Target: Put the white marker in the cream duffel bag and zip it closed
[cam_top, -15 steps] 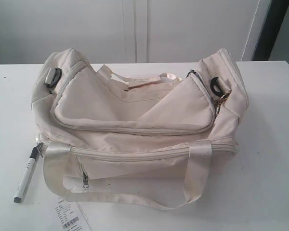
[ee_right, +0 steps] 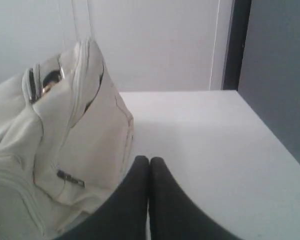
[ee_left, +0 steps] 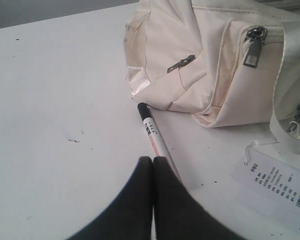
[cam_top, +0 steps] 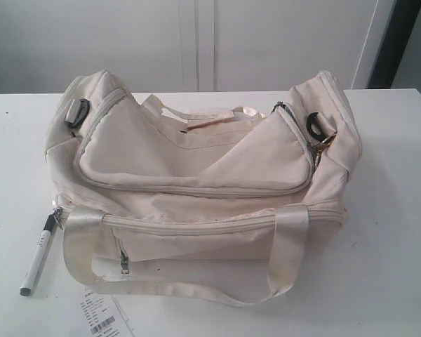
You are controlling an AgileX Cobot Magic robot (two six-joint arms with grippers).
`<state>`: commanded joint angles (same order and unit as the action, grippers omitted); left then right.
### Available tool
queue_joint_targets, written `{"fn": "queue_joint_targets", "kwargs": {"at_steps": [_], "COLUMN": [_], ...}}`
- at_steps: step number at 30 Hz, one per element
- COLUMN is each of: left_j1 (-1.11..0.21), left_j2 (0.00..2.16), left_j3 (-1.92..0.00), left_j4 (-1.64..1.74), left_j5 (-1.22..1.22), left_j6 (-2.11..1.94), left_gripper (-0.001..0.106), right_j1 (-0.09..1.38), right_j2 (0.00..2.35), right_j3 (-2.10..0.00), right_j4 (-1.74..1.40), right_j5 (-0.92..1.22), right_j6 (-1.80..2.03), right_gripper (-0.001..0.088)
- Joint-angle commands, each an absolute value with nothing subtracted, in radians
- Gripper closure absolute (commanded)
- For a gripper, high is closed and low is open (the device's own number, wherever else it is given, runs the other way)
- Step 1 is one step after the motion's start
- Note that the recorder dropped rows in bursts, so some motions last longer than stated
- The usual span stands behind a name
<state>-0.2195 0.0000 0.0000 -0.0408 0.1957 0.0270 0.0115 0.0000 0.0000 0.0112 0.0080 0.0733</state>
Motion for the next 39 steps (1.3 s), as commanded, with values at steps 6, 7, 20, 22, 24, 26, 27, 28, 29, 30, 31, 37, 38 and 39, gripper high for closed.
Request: {"fn": "queue_joint_targets", "kwargs": {"at_steps": [6, 7, 20, 22, 24, 26, 27, 28, 29, 30, 31, 37, 38, 39], "left_j1": [-0.219, -0.219, -0.219, -0.219, -0.219, -0.219, -0.219, -0.219, -0.219, -0.219, -0.219, -0.219, -0.219, -0.219], "left_j2": [0.0, 0.0, 0.0, 0.0, 0.0, 0.0, 0.0, 0.0, 0.0, 0.0, 0.0, 0.0, 0.0, 0.0], "left_j3": [0.0, 0.0, 0.0, 0.0, 0.0, 0.0, 0.0, 0.0, 0.0, 0.0, 0.0, 0.0, 0.0, 0.0], "left_j4": [-0.041, -0.041, -0.041, -0.041, -0.041, -0.041, -0.041, -0.041, -0.041, -0.041, -0.041, -0.041, -0.041, -0.041], "left_j5": [0.196, 0.196, 0.196, 0.196, 0.196, 0.196, 0.196, 0.196, 0.196, 0.196, 0.196, 0.196, 0.196, 0.196], "left_j6": [0.027, 0.027, 0.027, 0.027, 0.027, 0.027, 0.027, 0.027, 0.027, 0.027, 0.027, 0.027, 0.027, 0.027], "left_gripper": [0.105, 0.105, 0.105, 0.105, 0.105, 0.105, 0.105, 0.105, 0.105, 0.105, 0.105, 0.105, 0.105, 0.105], "right_j1": [0.012, 0.012, 0.012, 0.012, 0.012, 0.012, 0.012, 0.012, 0.012, 0.012, 0.012, 0.012, 0.012, 0.012], "right_j2": [0.0, 0.0, 0.039, 0.09, 0.152, 0.222, 0.25, 0.286, 0.322, 0.349, 0.384, 0.573, 0.601, 0.624], "right_j3": [0.0, 0.0, -0.117, -0.157, -0.199, -0.244, -0.263, -0.287, -0.311, -0.331, -0.355, -0.505, -0.525, -0.543], "right_j4": [0.011, 0.011, 0.0, 0.0, 0.0, 0.0, 0.0, 0.0, 0.0, 0.0, 0.0, -0.005, -0.013, -0.033], "right_j5": [-0.209, -0.223, -0.298, -0.302, -0.302, -0.3, -0.3, -0.298, -0.297, -0.291, -0.28, -0.147, -0.123, -0.095], "right_j6": [0.21, 0.274, 0.31, 0.278, 0.253, 0.23, 0.222, 0.217, 0.21, 0.206, 0.203, 0.18, 0.179, 0.178], "right_gripper": [0.0868, 0.0868, 0.0868, 0.0868, 0.0868, 0.0868, 0.0868, 0.0868, 0.0868, 0.0868, 0.0868, 0.0868, 0.0868, 0.0868]}}
